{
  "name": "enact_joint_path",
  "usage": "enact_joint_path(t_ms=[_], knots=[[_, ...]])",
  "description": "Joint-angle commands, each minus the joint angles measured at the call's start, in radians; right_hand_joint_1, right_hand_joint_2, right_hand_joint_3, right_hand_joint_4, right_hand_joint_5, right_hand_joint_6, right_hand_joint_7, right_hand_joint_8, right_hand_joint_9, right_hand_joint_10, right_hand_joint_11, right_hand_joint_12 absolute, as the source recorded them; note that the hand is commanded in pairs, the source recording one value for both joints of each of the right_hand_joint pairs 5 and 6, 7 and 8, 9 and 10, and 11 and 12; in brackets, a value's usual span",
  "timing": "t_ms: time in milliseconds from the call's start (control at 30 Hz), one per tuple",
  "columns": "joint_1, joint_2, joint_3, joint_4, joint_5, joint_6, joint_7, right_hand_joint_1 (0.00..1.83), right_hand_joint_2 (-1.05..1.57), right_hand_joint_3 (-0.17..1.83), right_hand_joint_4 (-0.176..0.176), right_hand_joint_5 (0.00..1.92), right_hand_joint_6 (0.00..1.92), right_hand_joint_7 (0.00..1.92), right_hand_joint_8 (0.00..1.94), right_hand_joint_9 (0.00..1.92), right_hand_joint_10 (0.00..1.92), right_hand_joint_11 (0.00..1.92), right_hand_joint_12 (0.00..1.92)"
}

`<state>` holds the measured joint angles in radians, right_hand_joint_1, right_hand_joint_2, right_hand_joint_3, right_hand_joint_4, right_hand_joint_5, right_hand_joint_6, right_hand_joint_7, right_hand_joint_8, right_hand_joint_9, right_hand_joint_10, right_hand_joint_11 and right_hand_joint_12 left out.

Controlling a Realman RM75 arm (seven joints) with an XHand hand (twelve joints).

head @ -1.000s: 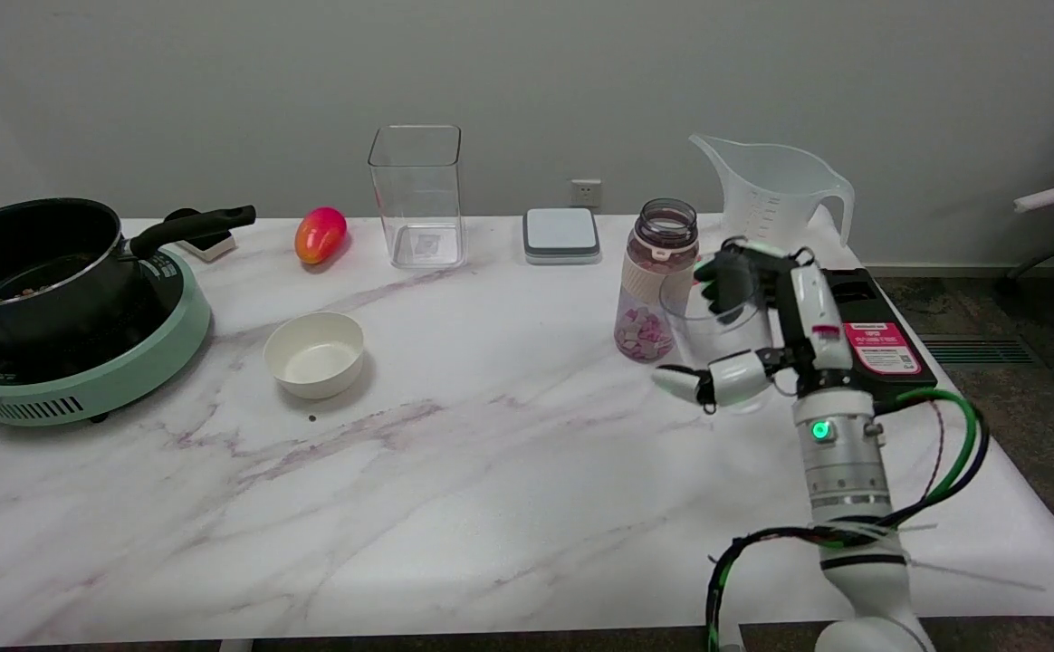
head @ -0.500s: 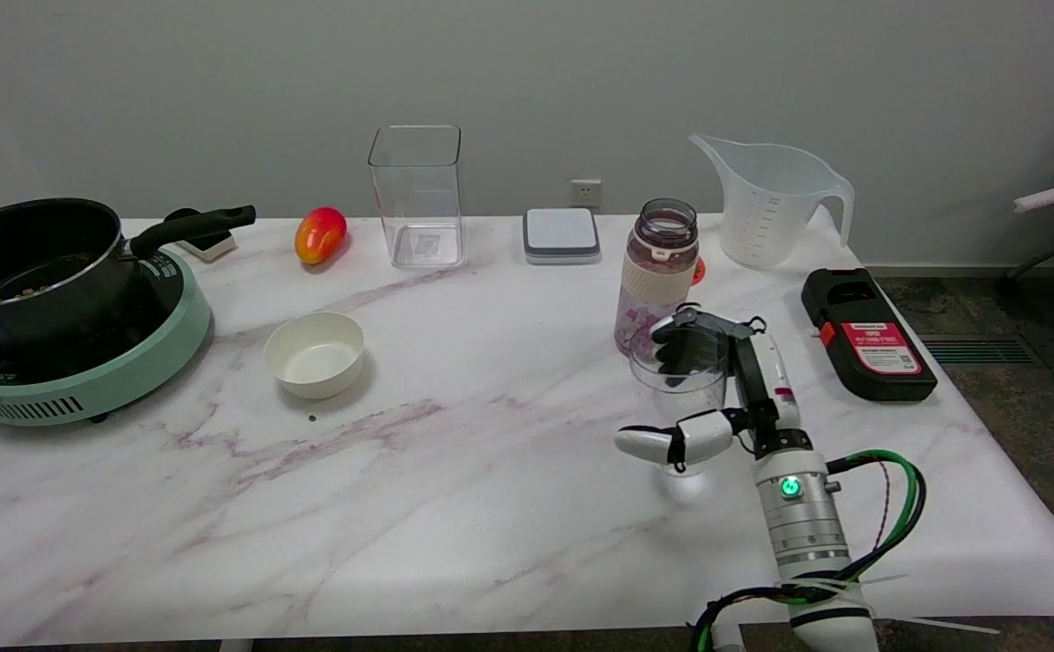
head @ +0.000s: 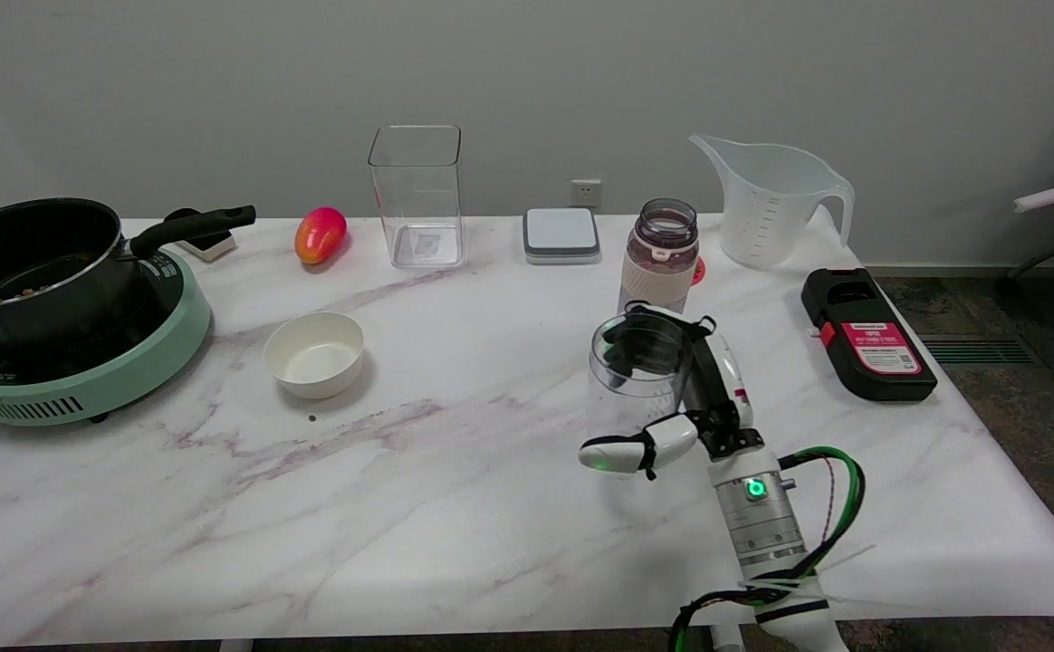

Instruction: Place the measuring cup onto the table.

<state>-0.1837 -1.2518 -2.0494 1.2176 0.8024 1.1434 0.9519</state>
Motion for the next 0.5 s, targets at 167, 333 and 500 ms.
enact_joint_path(t_ms=[167, 333, 500], knots=[[0.306, -0.095, -0.025, -0.455, -0.228, 0.057, 0.485, 1.22, 1.33, 0.47, 0.0, 1.43, 1.43, 1.62, 1.62, 1.62, 1.62, 1.43, 1.43], [0.355, -0.082, -0.021, -0.557, -0.254, 0.062, 0.578, 1.23, 1.29, 0.49, 0.0, 1.41, 1.41, 1.6, 1.6, 1.59, 1.59, 1.41, 1.41], [0.353, -0.086, -0.021, -0.577, -0.254, 0.075, 0.548, 1.22, 1.3, 0.49, 0.0, 1.42, 1.42, 1.61, 1.61, 1.6, 1.6, 1.43, 1.43]])
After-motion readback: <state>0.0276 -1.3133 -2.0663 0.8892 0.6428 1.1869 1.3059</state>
